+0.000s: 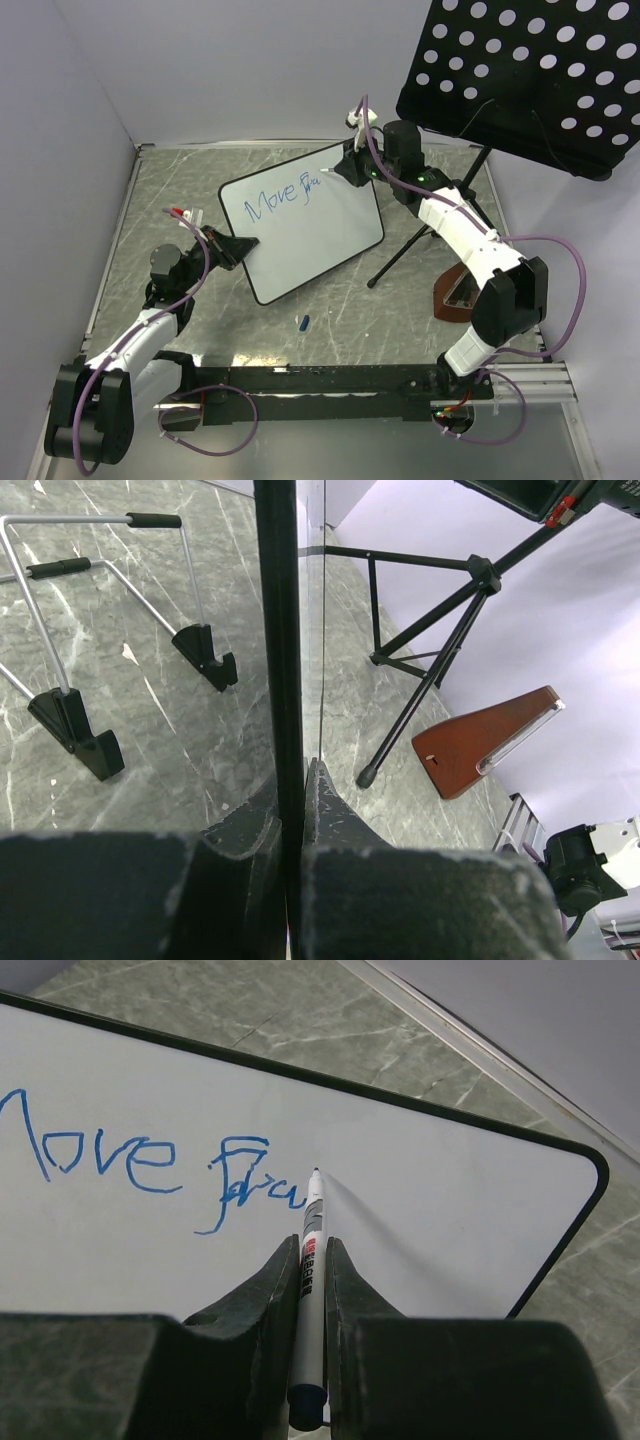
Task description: Write a sentence on the whiteboard
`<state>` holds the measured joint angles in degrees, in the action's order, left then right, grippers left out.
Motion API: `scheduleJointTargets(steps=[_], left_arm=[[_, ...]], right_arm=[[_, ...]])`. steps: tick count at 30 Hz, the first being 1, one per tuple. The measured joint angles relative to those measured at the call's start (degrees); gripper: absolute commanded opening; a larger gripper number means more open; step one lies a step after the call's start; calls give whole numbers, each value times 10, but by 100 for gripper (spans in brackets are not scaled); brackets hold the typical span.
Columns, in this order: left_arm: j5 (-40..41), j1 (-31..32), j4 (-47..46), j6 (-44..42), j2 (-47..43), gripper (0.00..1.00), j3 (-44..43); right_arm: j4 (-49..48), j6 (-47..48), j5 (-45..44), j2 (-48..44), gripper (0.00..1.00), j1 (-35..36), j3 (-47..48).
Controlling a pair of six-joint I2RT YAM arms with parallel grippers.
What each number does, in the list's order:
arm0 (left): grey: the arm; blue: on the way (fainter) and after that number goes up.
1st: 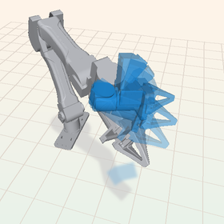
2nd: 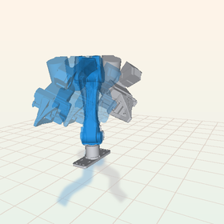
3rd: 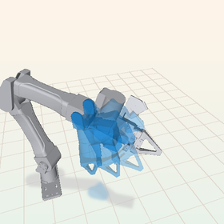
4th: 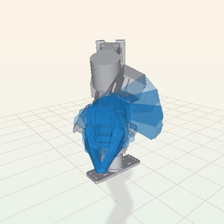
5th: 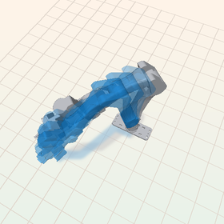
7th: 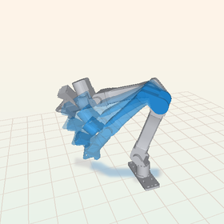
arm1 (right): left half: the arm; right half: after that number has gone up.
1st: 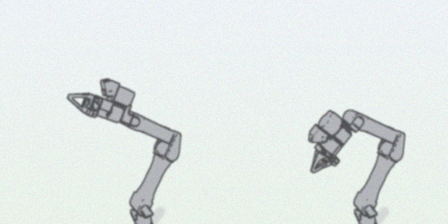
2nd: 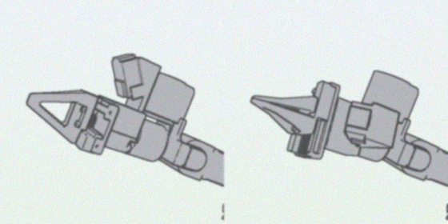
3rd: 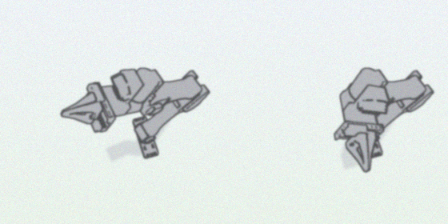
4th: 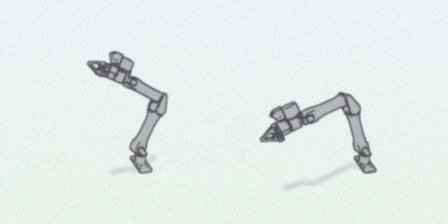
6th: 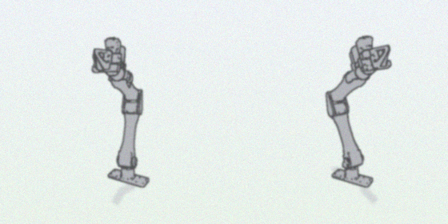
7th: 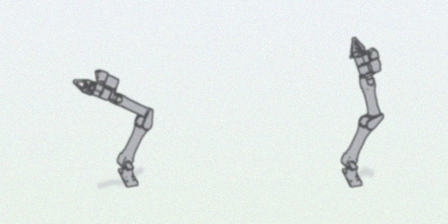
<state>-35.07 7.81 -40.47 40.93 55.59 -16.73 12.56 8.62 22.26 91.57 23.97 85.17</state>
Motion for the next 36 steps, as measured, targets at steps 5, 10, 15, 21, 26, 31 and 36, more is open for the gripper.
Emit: scheduleJointTargets(steps=[5,10,15,21,26,31,36], left_arm=[[0,0,0,0,0,1,0],[0,0,0,0,0,1,0],[0,0,0,0,0,1,0],[0,0,0,0,0,1,0],[0,0,0,0,0,1,0],[-1,0,0,0,0,1,0],[0,0,0,0,0,1,0]], right_arm=[[-1,1,-3,0,0,0,-2],[-5,2,-6,0,0,-1,-17],[-6,2,-9,0,0,-2,-20],[-8,2,-10,0,0,-2,-20],[-9,2,-11,0,0,-2,-20],[-9,2,-9,0,0,-3,-20],[-9,0,-1,5,0,-3,-20]])
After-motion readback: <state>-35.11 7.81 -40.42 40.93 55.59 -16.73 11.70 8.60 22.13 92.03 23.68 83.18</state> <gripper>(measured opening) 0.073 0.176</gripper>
